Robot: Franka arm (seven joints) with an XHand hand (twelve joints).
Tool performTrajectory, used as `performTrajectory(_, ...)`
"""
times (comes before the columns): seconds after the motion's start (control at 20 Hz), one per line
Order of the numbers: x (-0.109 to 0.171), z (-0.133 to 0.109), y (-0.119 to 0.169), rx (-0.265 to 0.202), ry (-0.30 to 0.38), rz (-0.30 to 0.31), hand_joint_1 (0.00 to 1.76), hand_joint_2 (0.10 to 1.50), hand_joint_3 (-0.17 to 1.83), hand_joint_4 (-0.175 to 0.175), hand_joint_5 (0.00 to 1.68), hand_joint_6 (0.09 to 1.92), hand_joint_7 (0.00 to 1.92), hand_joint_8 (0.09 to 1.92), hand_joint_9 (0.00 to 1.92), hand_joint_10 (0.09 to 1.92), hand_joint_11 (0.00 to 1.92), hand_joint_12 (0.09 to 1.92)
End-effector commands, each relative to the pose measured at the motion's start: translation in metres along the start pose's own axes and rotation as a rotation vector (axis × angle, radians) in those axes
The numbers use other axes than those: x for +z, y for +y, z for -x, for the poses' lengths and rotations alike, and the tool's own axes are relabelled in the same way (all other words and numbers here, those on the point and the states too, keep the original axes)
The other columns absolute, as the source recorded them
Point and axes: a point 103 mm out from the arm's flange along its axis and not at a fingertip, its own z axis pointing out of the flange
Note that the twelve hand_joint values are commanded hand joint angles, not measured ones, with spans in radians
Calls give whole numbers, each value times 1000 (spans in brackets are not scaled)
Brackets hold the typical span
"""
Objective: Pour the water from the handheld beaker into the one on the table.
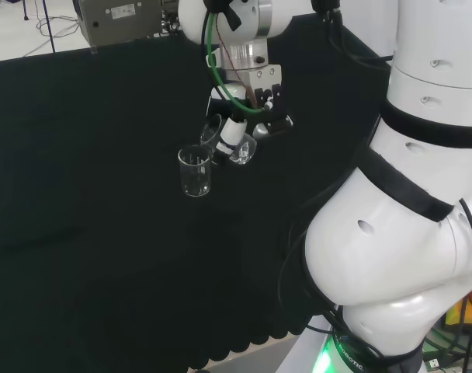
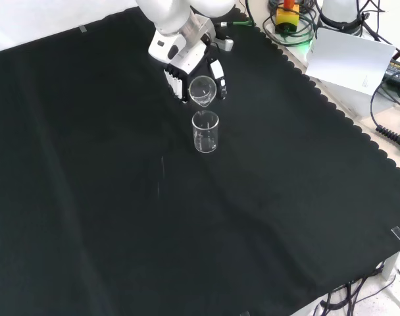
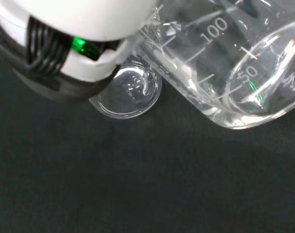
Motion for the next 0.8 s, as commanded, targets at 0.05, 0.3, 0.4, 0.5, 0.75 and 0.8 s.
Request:
performTrajectory(0.05, -3, -9, 2, 21, -69, -55, 1312, 620, 746, -175, 1221, 772, 1274, 756, 1513, 679, 1259, 751)
performTrajectory(0.3, -6, -12, 3, 43, -106, -88, 1312, 619, 748, -175, 1220, 774, 1274, 758, 1514, 683, 1261, 756)
performTrajectory(0.4, -8, -13, 4, 50, -124, -102, 1312, 619, 749, -175, 1220, 775, 1273, 759, 1514, 684, 1261, 757)
performTrajectory(0.5, -10, -14, 5, 57, -137, -119, 1312, 619, 750, -175, 1219, 776, 1273, 760, 1514, 685, 1260, 758)
performTrajectory(0.75, -10, -15, 6, 75, -169, -151, 1311, 618, 752, -175, 1219, 778, 1272, 763, 1514, 689, 1259, 761)
performTrajectory(0.8, -10, -16, 6, 79, -183, -159, 1311, 618, 752, -175, 1219, 779, 1272, 763, 1514, 689, 1260, 761)
